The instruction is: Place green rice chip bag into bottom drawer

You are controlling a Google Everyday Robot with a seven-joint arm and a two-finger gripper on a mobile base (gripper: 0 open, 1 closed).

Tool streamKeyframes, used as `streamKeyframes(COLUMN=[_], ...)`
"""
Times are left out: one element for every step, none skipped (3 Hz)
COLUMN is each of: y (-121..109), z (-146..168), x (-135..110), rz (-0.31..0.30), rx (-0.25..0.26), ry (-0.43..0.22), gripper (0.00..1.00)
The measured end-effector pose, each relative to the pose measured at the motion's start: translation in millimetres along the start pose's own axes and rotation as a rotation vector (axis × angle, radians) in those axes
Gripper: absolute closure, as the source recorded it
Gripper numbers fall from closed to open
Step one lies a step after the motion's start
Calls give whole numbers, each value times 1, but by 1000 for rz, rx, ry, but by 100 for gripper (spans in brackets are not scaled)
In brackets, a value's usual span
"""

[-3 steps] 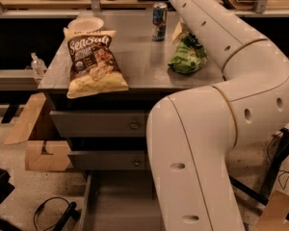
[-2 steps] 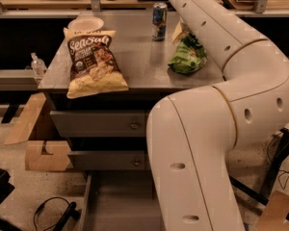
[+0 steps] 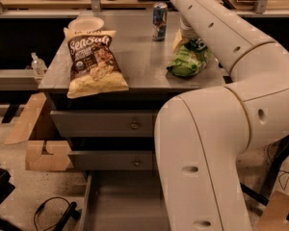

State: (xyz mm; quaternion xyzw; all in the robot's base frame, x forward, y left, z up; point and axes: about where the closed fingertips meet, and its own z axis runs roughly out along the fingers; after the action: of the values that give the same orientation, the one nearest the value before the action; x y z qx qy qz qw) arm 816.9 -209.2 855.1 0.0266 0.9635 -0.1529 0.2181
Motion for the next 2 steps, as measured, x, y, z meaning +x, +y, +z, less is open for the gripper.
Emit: streamKeyframes(y=[0, 10], z=[0, 2], x=[0, 9], rz=[0, -30], rx=[0, -43], ry=[0, 25], gripper=[40, 63])
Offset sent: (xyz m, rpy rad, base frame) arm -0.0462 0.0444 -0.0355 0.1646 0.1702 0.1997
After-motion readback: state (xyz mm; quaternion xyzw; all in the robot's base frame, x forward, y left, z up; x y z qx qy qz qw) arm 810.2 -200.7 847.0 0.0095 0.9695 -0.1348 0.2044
